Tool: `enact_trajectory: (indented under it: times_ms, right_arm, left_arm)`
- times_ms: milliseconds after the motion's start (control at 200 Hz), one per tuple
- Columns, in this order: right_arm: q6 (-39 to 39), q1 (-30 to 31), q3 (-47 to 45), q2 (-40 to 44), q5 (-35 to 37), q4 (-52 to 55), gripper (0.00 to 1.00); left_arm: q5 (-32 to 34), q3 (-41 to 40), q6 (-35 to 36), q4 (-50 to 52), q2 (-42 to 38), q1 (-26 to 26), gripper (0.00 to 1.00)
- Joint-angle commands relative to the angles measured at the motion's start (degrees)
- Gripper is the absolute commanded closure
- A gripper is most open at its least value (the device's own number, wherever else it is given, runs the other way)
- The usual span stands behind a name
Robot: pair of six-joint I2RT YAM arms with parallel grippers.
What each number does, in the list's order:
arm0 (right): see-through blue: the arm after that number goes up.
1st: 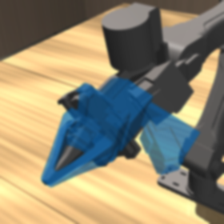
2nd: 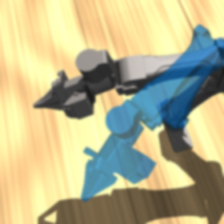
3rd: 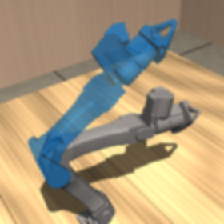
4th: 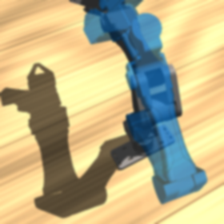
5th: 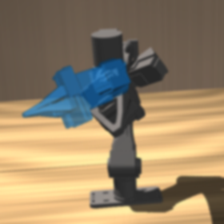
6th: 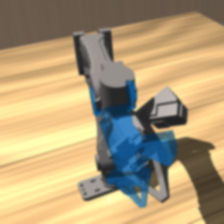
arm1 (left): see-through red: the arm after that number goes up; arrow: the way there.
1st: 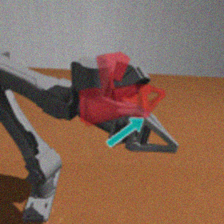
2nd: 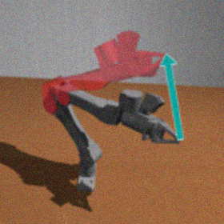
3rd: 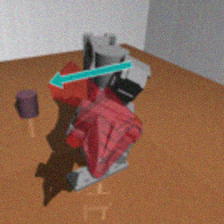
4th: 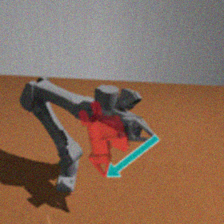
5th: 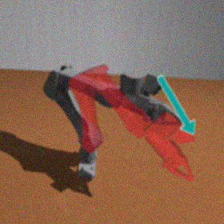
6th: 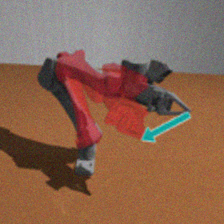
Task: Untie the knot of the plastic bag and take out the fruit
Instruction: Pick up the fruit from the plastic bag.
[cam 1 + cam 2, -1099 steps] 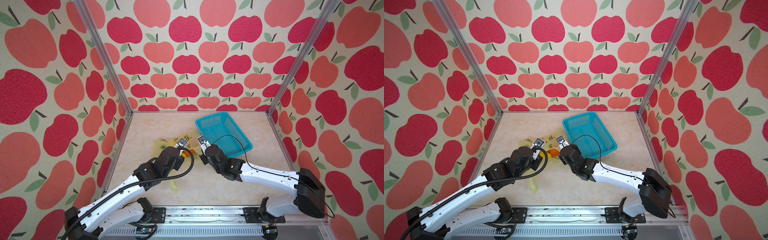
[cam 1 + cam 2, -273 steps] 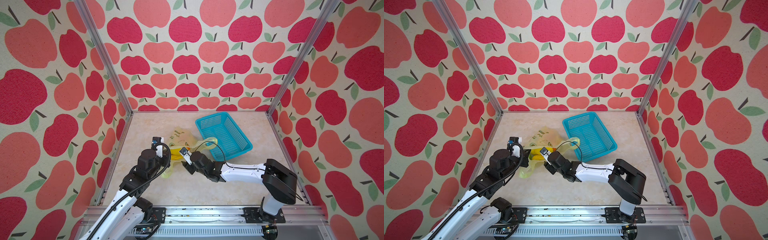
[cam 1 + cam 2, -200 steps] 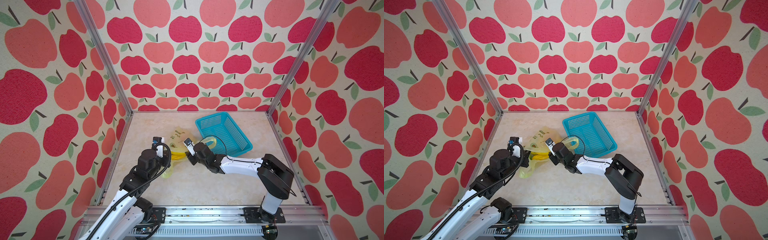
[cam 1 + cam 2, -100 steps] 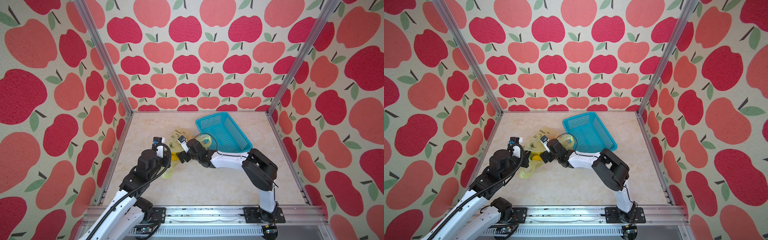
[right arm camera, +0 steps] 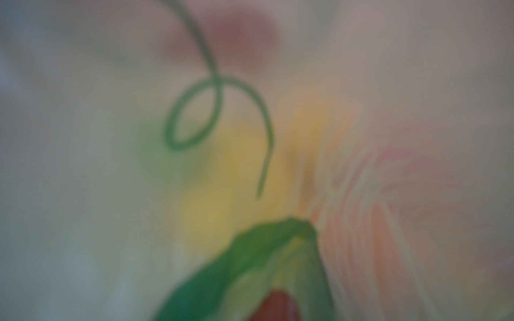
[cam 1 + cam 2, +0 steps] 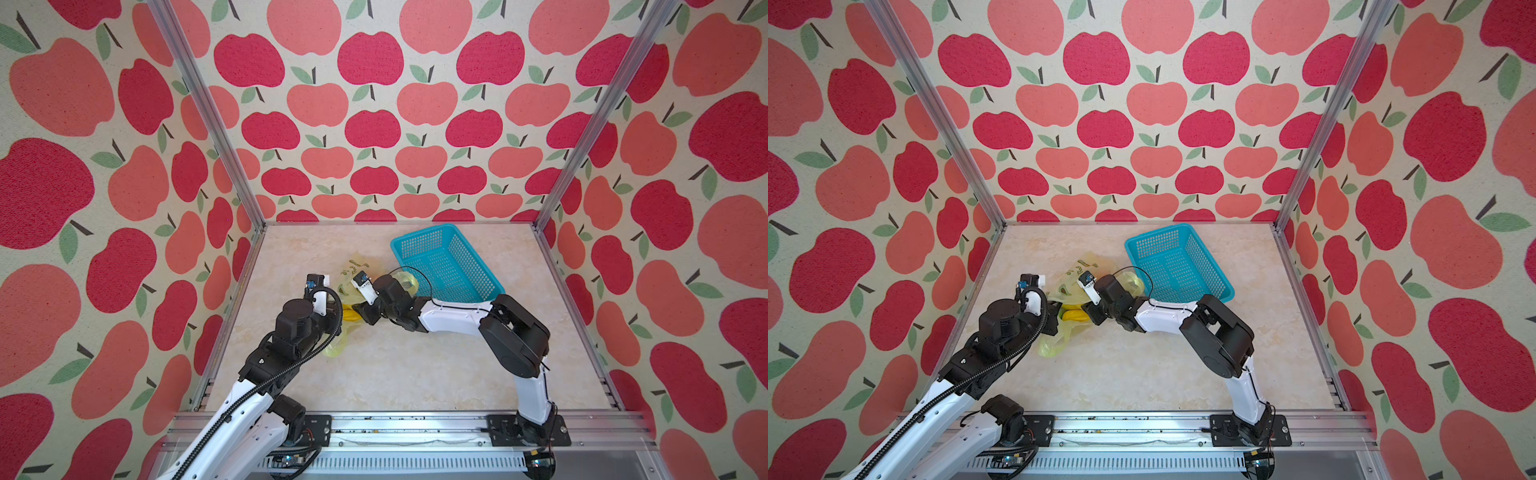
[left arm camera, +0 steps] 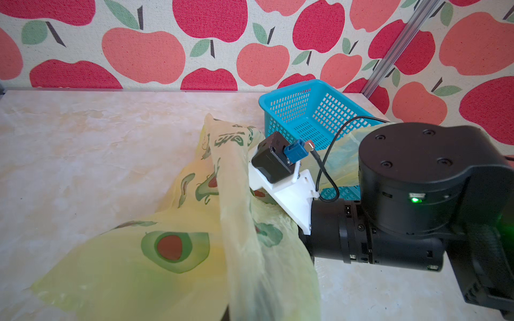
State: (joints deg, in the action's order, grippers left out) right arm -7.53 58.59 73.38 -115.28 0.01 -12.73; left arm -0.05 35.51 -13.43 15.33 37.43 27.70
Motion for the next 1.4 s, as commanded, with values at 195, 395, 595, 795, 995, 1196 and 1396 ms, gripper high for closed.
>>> enact_trajectory:
  times_ms: [195,395,595,795,995,1196,1396]
  right_arm:
    - [-0.5,1.5,-4.0,6.9,0.9,0.3,0.7]
    - [0.4,3.5,-11.4,16.2,3.7,-1.6,0.75]
    - [0.6,4.9,-21.0,27.2,5.7,-2.9,0.79]
    - [1.5,5.5,-30.7,40.4,8.5,-4.6,0.81]
    - [3.1,4.2,-37.9,53.0,15.9,-4.9,0.81]
    - [1.5,-1.3,-43.8,66.3,21.2,-2.7,0.8]
    - [-0.7,-7.3,-46.8,75.1,24.8,1.3,0.8]
  left_arm:
    - [0.2,-0.4,1.0,-0.5,-0.6,0.5,1.0]
    - [1.4,-0.4,1.0,-0.1,-0.5,0.5,1.0]
    - [2.0,-0.5,1.0,0.0,-0.6,0.5,1.0]
    - [2.3,-0.6,0.9,0.0,-0.5,0.5,1.0]
    - [2.9,-0.7,1.0,0.0,-0.5,0.4,1.0]
    - [2.6,-0.6,0.9,0.3,-1.2,0.4,1.0]
    - [1.9,-0.7,0.7,0.1,-1.5,0.5,1.0]
